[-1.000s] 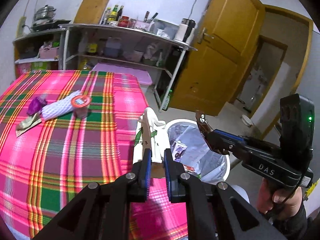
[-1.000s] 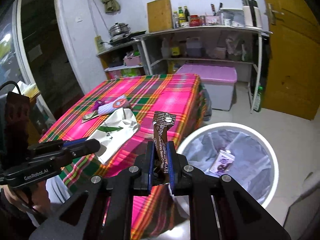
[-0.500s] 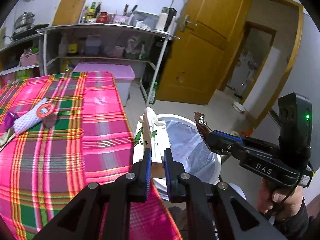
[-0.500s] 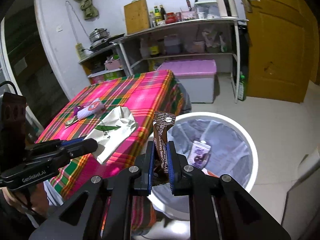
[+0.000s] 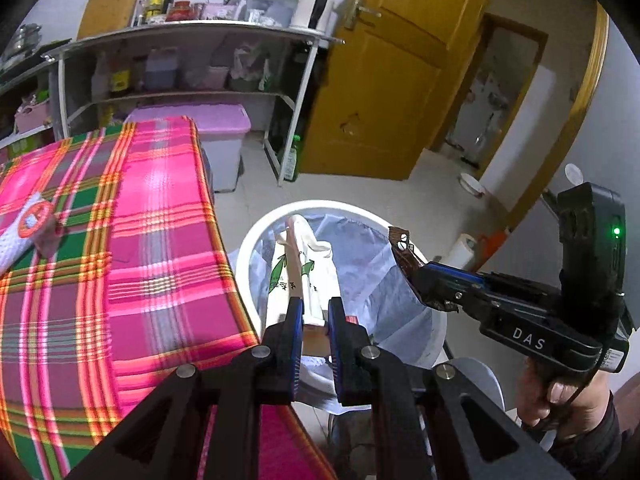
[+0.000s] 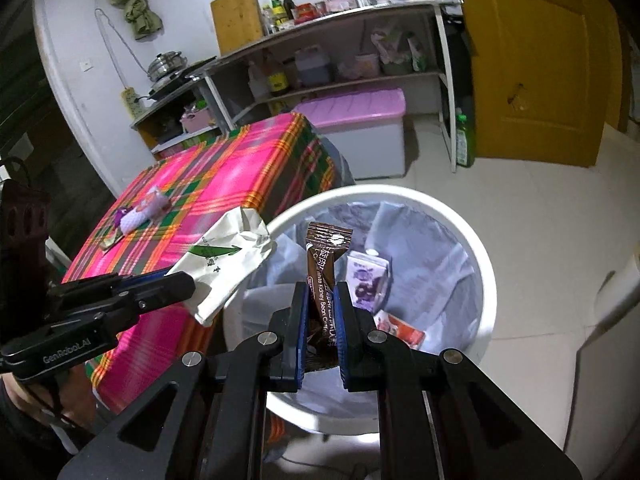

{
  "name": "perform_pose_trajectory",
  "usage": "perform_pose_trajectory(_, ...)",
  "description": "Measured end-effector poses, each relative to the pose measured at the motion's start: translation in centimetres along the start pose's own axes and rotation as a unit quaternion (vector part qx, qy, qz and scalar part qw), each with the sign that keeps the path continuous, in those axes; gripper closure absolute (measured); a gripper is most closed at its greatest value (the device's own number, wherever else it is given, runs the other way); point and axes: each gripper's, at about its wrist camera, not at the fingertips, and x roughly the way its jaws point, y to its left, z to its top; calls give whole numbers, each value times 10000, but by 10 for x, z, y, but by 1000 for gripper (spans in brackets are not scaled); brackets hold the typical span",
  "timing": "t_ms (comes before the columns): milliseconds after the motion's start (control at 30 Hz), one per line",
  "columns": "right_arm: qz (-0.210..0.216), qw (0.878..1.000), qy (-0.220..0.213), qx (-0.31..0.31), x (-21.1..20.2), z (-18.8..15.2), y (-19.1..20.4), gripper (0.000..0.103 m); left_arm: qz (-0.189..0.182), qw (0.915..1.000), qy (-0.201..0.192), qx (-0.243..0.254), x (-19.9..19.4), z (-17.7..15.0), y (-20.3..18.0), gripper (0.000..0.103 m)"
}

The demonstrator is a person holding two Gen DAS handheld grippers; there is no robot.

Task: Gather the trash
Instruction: 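Carry the white wrapper and chocolate wrapper with both tools over the bin, then open both tools to drop the two wrappers into the bin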

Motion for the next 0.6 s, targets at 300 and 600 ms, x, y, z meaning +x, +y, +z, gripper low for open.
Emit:
perform_pose_trajectory(300,-54,9996,212,189,15,-5,-19,90,-38,9994,335,81,35,2,-5,90)
perform_pose_trajectory(600,-239,9982,269,474,22,-6,-34,79,-69,9983,569,91,57,6,-6,90)
